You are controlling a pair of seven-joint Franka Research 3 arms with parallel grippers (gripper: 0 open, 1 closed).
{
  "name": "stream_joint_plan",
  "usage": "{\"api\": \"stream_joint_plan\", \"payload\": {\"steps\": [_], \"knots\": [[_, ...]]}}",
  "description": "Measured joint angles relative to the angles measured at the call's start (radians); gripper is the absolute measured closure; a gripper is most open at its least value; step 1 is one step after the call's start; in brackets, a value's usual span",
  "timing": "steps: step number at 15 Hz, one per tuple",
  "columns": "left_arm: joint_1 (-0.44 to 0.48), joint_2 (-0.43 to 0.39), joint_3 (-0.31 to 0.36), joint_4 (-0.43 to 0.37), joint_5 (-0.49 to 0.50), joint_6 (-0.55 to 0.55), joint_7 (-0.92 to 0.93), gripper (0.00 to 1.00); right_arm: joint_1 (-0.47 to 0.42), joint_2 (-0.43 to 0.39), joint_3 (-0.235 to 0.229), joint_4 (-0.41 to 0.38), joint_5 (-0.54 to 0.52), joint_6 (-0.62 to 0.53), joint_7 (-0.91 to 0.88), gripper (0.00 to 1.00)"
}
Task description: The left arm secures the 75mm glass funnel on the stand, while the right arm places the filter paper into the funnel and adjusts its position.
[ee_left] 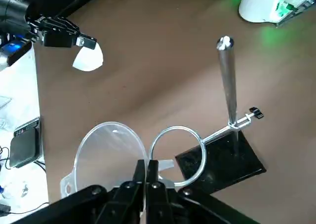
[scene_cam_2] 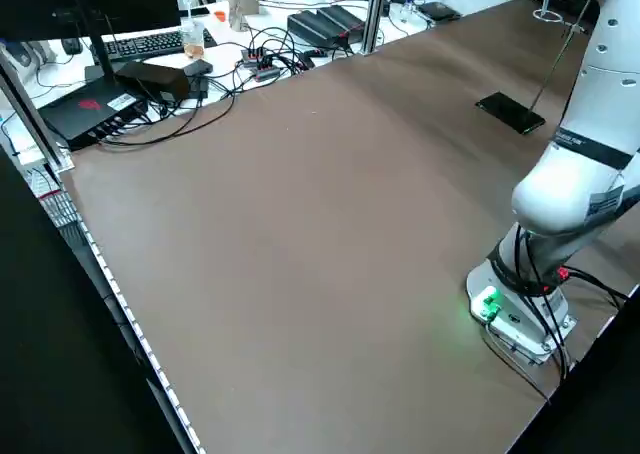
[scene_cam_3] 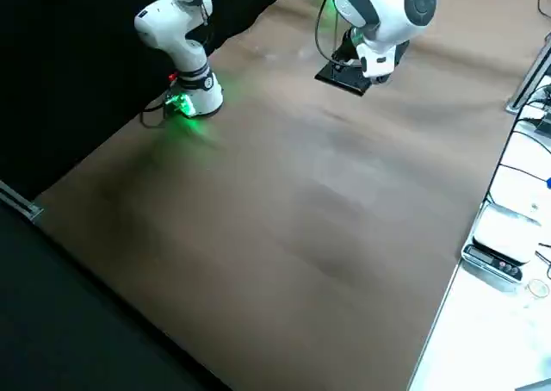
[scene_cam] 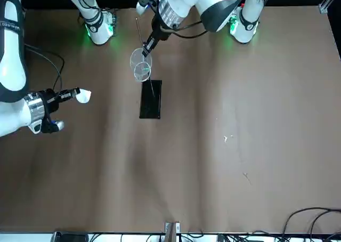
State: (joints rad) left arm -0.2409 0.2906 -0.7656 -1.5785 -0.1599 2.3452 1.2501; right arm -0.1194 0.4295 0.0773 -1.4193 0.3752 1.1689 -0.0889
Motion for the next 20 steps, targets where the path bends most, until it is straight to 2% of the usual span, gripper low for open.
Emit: {"api": "stream_joint_plan", "payload": {"steps": [11,14,15,20], "knots": [[-0.016,0.002,0.000,-0.114,0.042,0.154,-0.001,0.97,0.000,0.000,0.002,0.000,0.013,0.000,0.000,0.99],[-0.016,0.002,0.000,-0.138,0.043,0.188,-0.001,0.97,0.004,0.000,0.005,0.000,0.083,-0.001,0.027,0.99],[-0.018,0.002,0.000,-0.154,0.043,0.212,-0.001,0.97,0.013,0.000,0.011,0.000,0.154,-0.005,0.099,0.99],[-0.019,0.003,0.000,-0.180,0.061,0.224,-0.001,0.97,0.067,-0.007,0.031,0.016,0.341,-0.015,0.311,0.99]]}}
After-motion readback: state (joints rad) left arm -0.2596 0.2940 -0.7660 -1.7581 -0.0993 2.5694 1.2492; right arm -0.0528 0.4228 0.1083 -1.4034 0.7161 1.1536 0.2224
